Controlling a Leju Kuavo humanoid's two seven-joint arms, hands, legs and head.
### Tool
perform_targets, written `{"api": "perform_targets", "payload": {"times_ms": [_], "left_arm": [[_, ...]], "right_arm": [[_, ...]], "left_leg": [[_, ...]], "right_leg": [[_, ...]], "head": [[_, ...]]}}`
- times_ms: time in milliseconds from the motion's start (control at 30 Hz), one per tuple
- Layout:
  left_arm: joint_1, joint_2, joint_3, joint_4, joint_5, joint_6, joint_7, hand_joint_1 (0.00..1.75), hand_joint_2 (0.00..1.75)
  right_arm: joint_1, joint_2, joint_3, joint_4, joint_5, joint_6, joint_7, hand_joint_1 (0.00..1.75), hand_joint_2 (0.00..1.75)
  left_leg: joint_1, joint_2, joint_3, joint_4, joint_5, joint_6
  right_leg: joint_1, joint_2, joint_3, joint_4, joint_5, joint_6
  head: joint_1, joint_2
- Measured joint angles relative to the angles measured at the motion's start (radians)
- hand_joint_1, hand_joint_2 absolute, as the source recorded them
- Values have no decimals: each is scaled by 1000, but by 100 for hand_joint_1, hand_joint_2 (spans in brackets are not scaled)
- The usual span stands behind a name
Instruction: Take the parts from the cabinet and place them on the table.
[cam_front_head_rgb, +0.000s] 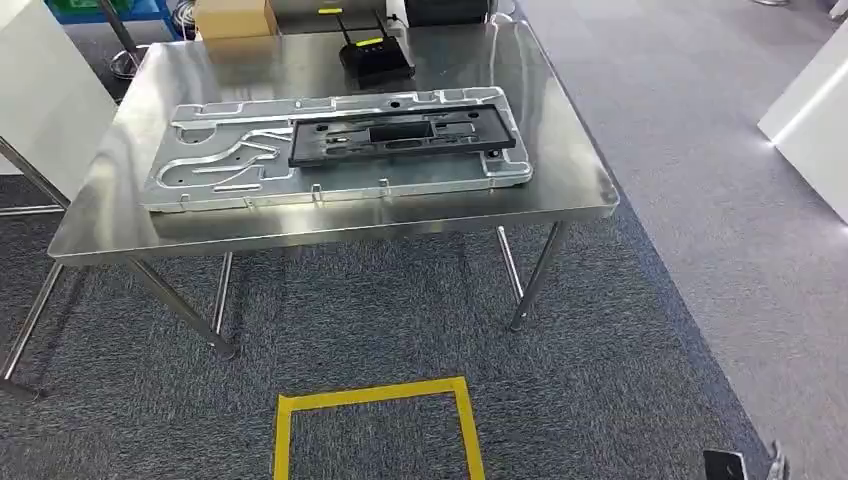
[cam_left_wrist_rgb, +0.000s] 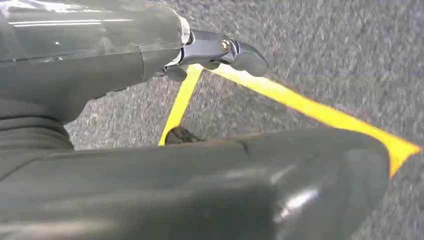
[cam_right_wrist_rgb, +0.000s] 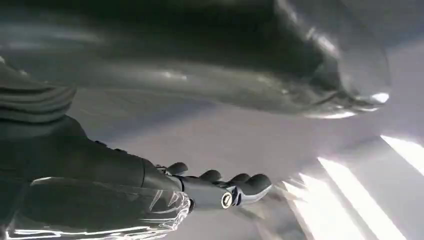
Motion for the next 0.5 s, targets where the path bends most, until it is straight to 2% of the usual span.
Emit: {"api": "perform_targets", "payload": {"times_ms": [33, 67, 100, 133, 200, 233, 267, 300, 333, 367, 400, 433, 467, 500], "left_arm": [[-3, -2, -8, 0, 0, 0, 2, 0, 0], [-3, -2, -14, 0, 0, -1, 2, 0, 0], [-4, -2, -17, 0, -2, -2, 2, 0, 0], [-5, -3, -19, 0, -1, -5, 2, 0, 0], [-12, -3, -24, 0, -2, -11, 1, 0, 0], [-14, 2, -24, 0, -1, -14, 1, 0, 0], [-14, 4, -24, 0, -1, -15, 0, 0, 0], [-12, 9, -23, 0, -1, -15, -1, 0, 0], [-9, 11, -20, 0, -1, -17, -1, 0, 0], [-7, 13, -15, 0, -1, -18, 0, 0, 0], [-7, 15, -12, 0, -1, -17, 6, 0, 0], [-7, 16, -8, 0, -1, -13, 12, 0, 0], [-7, 16, -5, 0, -1, -10, 14, 0, 0], [-6, 16, -3, 0, -6, -10, 16, 0, 0]], "right_arm": [[-7, 0, -22, 61, 19, 12, 67, 0, 0], [-12, 0, -34, 111, 36, 28, 132, 0, 0], [-22, 1, -41, 161, 53, 46, 201, 0, 0], [-31, 1, -46, 199, 61, 61, 249, 0, 0], [-40, 6, -52, 265, 76, 85, 310, 0, 0], [-44, 10, -55, 296, 88, 103, 342, 0, 0], [-49, 14, -55, 319, 100, 120, 373, 0, 0], [-54, 20, -55, 339, 109, 141, 403, 0, 0], [-59, 26, -55, 357, 119, 163, 429, 0, 0], [-64, 36, -55, 375, 131, 187, 450, 0, 0], [-68, 45, -55, 388, 143, 210, 461, 0, 0], [-72, 57, -54, 400, 156, 230, 467, 0, 0], [-75, 63, -54, 408, 162, 241, 471, 0, 0], [-80, 67, -54, 417, 167, 246, 475, 0, 0]], "left_leg": [[2, -1, 0, -5, 11, -7], [0, -2, -5, -4, 17, -15], [6, -7, -14, 11, -12, -20], [6, -8, -31, 52, -74, -22], [7, -8, -65, 200, -198, -28], [7, -9, -75, 270, -225, -29], [7, -9, -72, 309, -218, -28], [6, -9, -51, 308, -183, -25], [5, -9, -13, 271, -143, -19], [1, -9, 47, 195, -113, -8], [-4, -9, 118, 100, -112, 7], [-13, -8, 201, -12, -151, 21], [-12, -7, 227, -70, -167, 16], [-17, -9, 214, -65, -162, 18]], "right_leg": [[4, -2, -4, 5, 5, -9], [-2, -4, -12, 1, 19, -21], [-3, -9, -26, 1, 31, -31], [-2, -8, -40, 1, 42, -41], [3, -6, -70, 2, 67, -46], [7, -6, -87, 3, 79, -47], [9, -6, -102, 6, 91, -48], [13, -6, -120, 9, 102, -49], [17, -6, -136, 12, 112, -49], [21, -5, -152, 15, 123, -48], [23, -5, -163, 17, 132, -48], [27, -5, -168, 20, 140, -44], [27, -8, -171, 22, 148, -40], [23, -11, -172, 20, 159, -34]], "head": [[0, 0], [0, 0], [0, 0], [0, 0], [0, 0], [0, 0], [0, 0], [0, 0], [0, 0], [0, 0], [0, 0], [0, 0], [0, 0], [0, 0]]}}
